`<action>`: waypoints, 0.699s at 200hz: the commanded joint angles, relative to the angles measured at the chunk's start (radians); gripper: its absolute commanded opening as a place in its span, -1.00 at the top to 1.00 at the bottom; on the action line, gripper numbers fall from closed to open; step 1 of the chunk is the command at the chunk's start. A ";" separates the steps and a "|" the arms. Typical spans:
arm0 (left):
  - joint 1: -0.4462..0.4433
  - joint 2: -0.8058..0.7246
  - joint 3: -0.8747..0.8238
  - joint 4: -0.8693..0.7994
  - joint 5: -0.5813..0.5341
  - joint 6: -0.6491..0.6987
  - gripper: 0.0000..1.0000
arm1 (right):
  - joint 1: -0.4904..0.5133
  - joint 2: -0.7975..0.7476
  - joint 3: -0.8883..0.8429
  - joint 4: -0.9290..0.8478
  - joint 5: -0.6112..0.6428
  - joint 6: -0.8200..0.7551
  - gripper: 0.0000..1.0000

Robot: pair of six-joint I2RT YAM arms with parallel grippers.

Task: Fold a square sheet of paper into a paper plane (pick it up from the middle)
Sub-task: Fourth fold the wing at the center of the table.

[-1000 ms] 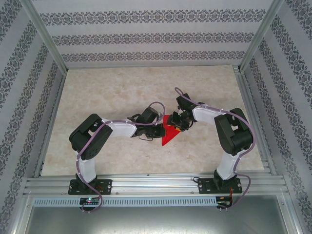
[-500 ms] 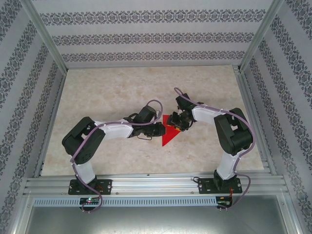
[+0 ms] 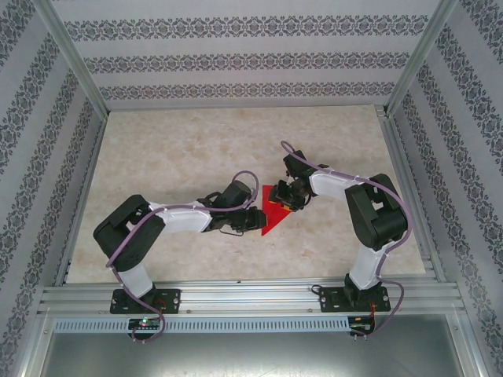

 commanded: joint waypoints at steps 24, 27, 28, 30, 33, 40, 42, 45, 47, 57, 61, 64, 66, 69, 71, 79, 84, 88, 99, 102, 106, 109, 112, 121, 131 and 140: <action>-0.022 0.028 0.018 -0.022 -0.040 -0.031 0.60 | 0.016 0.187 -0.102 -0.036 0.160 -0.028 0.04; -0.021 0.028 0.018 -0.020 -0.040 -0.031 0.61 | 0.017 0.186 -0.102 -0.036 0.160 -0.028 0.04; -0.022 0.028 0.018 -0.019 -0.041 -0.032 0.61 | 0.017 0.186 -0.101 -0.036 0.160 -0.028 0.04; -0.021 0.029 0.019 -0.019 -0.042 -0.032 0.61 | 0.016 0.187 -0.101 -0.036 0.160 -0.028 0.04; -0.023 0.029 0.019 -0.021 -0.043 -0.030 0.61 | 0.017 0.187 -0.102 -0.036 0.160 -0.028 0.04; -0.023 0.031 0.020 -0.028 -0.044 -0.028 0.61 | 0.017 0.186 -0.102 -0.037 0.161 -0.028 0.04; -0.023 0.031 0.022 -0.029 -0.046 -0.028 0.62 | 0.017 0.187 -0.101 -0.037 0.160 -0.028 0.04; -0.023 0.030 0.022 -0.032 -0.048 -0.028 0.62 | 0.017 0.187 -0.101 -0.038 0.160 -0.028 0.04; -0.023 0.031 0.022 -0.034 -0.049 -0.027 0.61 | 0.017 0.187 -0.101 -0.038 0.160 -0.028 0.04; -0.024 0.032 0.020 -0.034 -0.053 -0.030 0.61 | 0.018 0.186 -0.101 -0.038 0.161 -0.028 0.04; -0.026 0.032 0.019 -0.033 -0.055 -0.030 0.61 | 0.017 0.185 -0.104 -0.038 0.161 -0.028 0.04; -0.025 0.032 0.018 -0.034 -0.056 -0.031 0.60 | 0.017 0.185 -0.103 -0.038 0.160 -0.028 0.04; -0.025 0.032 0.018 -0.034 -0.056 -0.031 0.60 | 0.017 0.185 -0.103 -0.038 0.160 -0.028 0.04; -0.026 0.032 0.019 -0.034 -0.056 -0.032 0.60 | 0.017 0.186 -0.104 -0.038 0.161 -0.028 0.04; -0.026 0.032 0.019 -0.035 -0.056 -0.031 0.60 | 0.017 0.185 -0.103 -0.038 0.160 -0.028 0.04; -0.027 0.033 0.021 -0.035 -0.060 -0.031 0.59 | 0.017 0.185 -0.102 -0.038 0.160 -0.028 0.04; -0.026 0.032 0.020 -0.038 -0.064 -0.029 0.59 | 0.017 0.185 -0.103 -0.038 0.159 -0.028 0.04; -0.028 0.032 0.021 -0.038 -0.065 -0.028 0.59 | 0.017 0.185 -0.103 -0.038 0.161 -0.028 0.04; -0.029 0.037 0.026 -0.037 -0.066 -0.026 0.59 | 0.018 0.184 -0.103 -0.038 0.160 -0.028 0.04; -0.030 0.039 0.028 -0.040 -0.065 -0.027 0.60 | 0.017 0.183 -0.103 -0.038 0.161 -0.028 0.04; -0.031 0.041 0.029 -0.037 -0.065 -0.027 0.61 | 0.017 0.183 -0.103 -0.038 0.161 -0.028 0.04; -0.032 0.043 0.031 -0.037 -0.064 -0.027 0.61 | 0.017 0.183 -0.103 -0.037 0.159 -0.028 0.04; -0.033 0.045 0.032 -0.034 -0.062 -0.027 0.63 | 0.017 0.184 -0.103 -0.038 0.160 -0.028 0.04; -0.034 0.053 0.036 -0.029 -0.052 -0.029 0.67 | 0.016 0.184 -0.102 -0.038 0.159 -0.028 0.04; -0.038 0.060 0.036 -0.017 -0.045 -0.033 0.70 | 0.016 0.184 -0.101 -0.038 0.158 -0.028 0.04; -0.039 0.064 0.038 -0.011 -0.040 -0.035 0.72 | 0.017 0.185 -0.102 -0.038 0.161 -0.028 0.04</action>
